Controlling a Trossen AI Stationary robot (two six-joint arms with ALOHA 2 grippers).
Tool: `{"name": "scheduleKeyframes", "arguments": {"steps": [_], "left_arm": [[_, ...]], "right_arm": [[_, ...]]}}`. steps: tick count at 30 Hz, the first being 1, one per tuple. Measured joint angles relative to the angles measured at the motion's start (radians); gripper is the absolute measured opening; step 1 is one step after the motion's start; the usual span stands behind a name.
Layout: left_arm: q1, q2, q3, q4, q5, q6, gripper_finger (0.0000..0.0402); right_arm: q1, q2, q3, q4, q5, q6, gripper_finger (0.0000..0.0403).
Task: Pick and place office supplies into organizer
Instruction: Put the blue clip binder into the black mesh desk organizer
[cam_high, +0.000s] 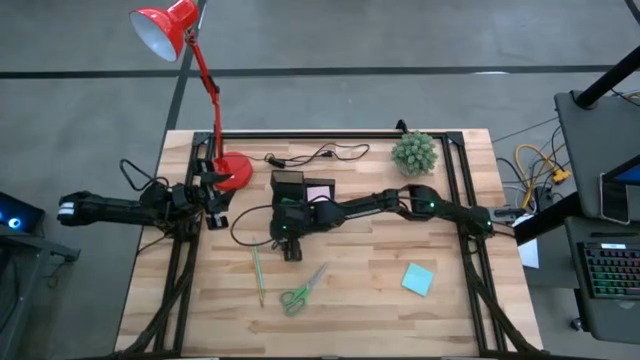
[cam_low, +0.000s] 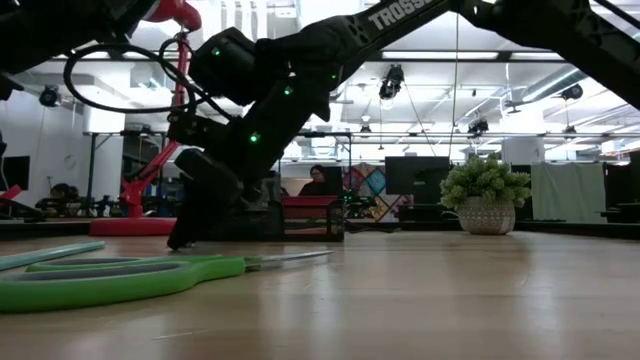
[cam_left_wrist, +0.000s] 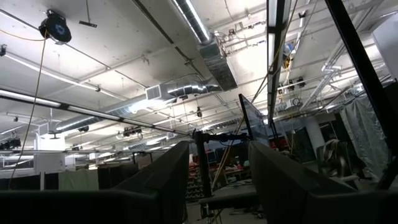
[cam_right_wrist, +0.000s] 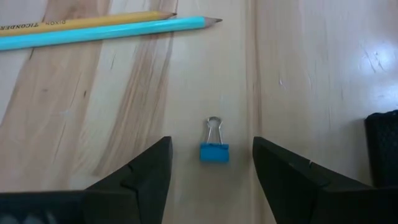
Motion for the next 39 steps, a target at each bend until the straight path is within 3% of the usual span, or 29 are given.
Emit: {"name": "scheduleKeyframes", "arguments": {"steps": [7, 24, 39], "left_arm": [[0.0, 0.0, 0.0, 0.0, 0.0, 0.0, 0.0155], [0.0, 0.0, 0.0, 0.0, 0.0, 0.0, 0.0155], [0.0, 0.0, 0.0, 0.0, 0.0, 0.0, 0.0155]], "right_arm": [[0.0, -0.001, -0.011, -0.004, -0.001, 0.001, 0.0198], [0.0, -0.001, 0.001, -0.027, -0.003, -0.007, 0.0058], [0.0, -0.006, 0.011, -0.034, 0.004, -0.006, 0.0048]]}}
